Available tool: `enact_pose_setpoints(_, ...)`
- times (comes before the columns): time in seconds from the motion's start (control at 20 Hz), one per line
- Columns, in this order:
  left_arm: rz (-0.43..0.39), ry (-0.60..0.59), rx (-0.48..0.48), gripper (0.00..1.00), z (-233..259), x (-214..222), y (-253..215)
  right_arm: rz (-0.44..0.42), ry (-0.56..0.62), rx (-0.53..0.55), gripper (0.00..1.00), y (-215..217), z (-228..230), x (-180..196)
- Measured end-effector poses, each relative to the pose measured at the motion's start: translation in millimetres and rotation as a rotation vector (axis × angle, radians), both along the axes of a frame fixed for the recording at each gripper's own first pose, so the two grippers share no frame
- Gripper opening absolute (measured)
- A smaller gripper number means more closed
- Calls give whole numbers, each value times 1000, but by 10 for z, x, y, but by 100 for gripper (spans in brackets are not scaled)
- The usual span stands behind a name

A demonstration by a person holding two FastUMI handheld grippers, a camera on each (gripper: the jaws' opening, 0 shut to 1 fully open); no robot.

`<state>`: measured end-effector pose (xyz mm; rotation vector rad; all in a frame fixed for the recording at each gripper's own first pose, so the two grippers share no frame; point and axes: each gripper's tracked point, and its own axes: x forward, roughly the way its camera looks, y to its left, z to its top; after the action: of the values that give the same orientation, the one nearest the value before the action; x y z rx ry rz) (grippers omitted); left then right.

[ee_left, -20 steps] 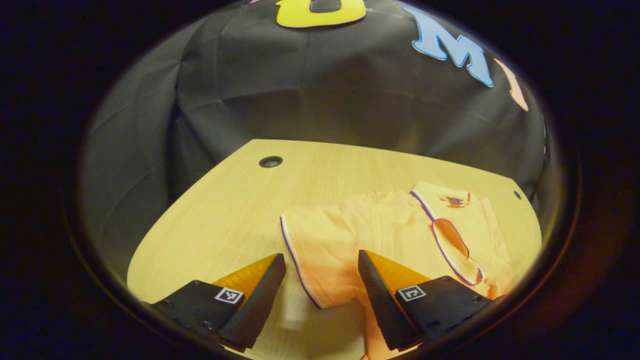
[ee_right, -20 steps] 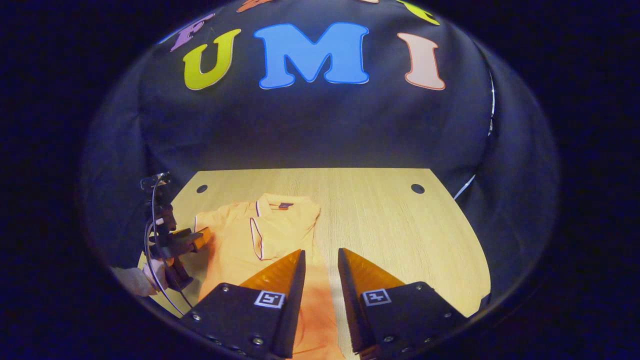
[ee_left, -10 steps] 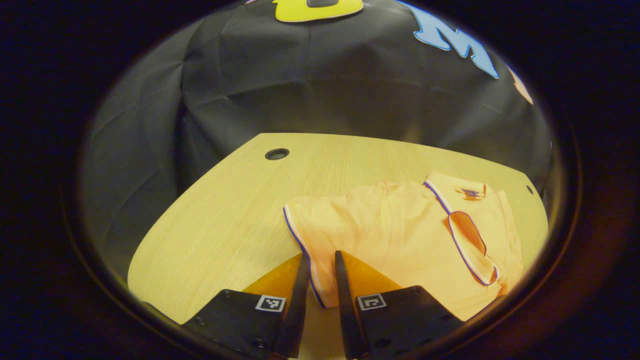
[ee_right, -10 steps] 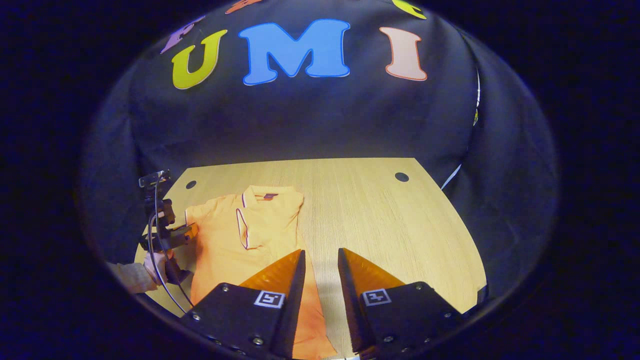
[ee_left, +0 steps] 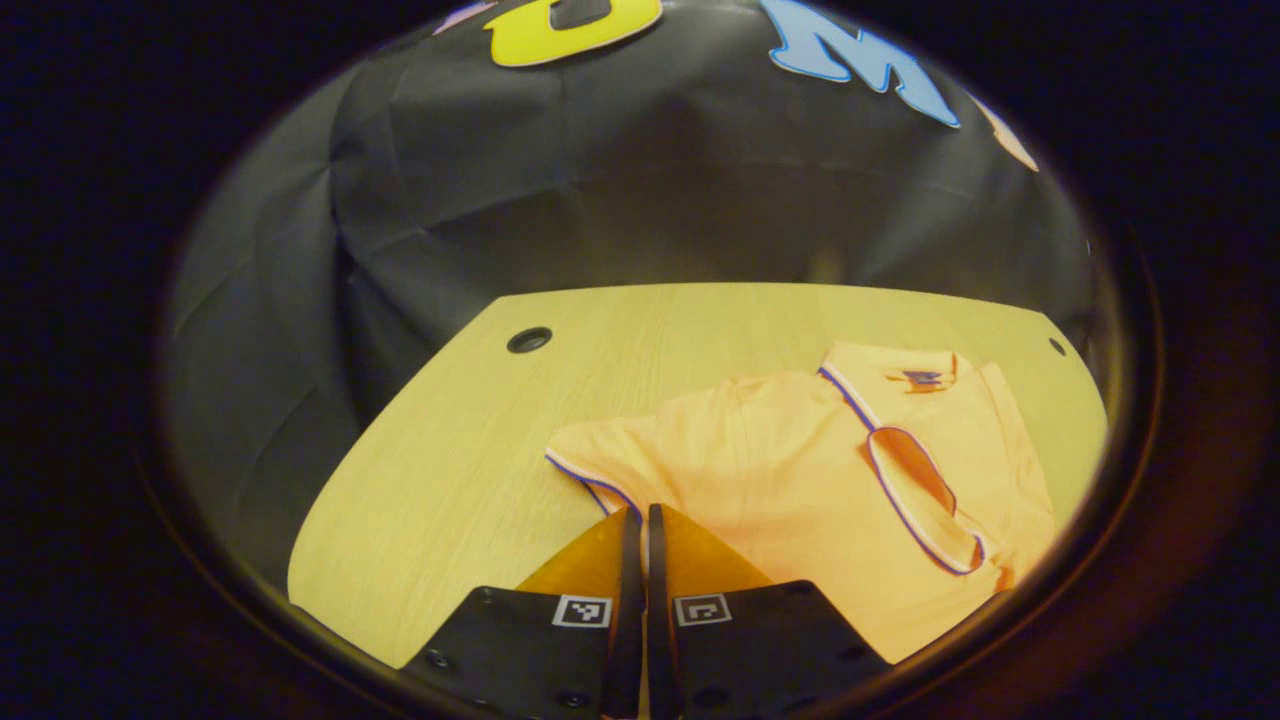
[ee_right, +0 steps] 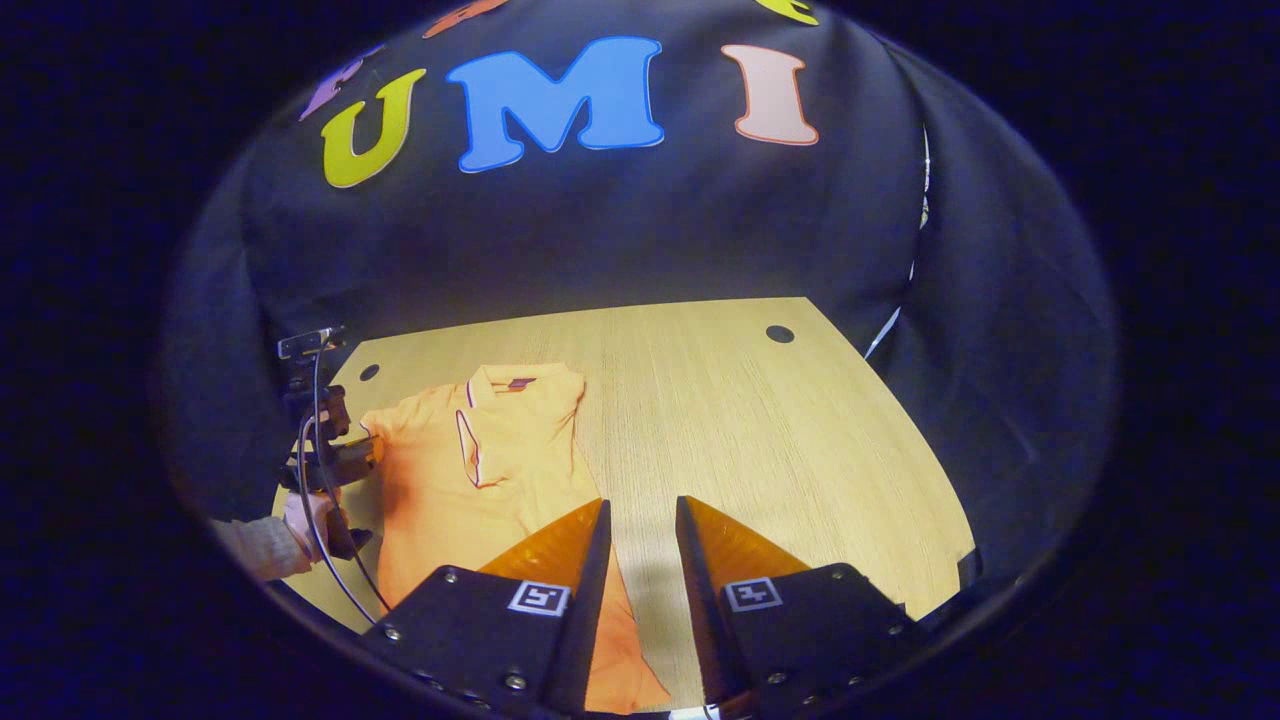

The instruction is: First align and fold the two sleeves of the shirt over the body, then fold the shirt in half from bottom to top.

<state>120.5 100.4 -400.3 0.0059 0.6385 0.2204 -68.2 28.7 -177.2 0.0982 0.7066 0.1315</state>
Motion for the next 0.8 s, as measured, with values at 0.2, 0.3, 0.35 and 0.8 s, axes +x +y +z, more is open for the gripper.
enact_pose_setpoints(0.2, -145, -62, 24, 9, 336, 214, -583, -45, 15, 36, 42, -110, -72, -65)
enact_pose_setpoints(0.3, -209, -80, 20, 9, 439, 265, -918, -64, 18, 43, 42, -162, -86, -105)
enact_pose_setpoints(0.35, -240, -85, 14, 9, 476, 274, -1090, -73, 15, 45, 42, -177, -95, -123)
enact_pose_setpoints(0.8, -477, -47, -5, 29, 507, 98, -2105, -151, 23, 58, 42, -391, -134, -263)
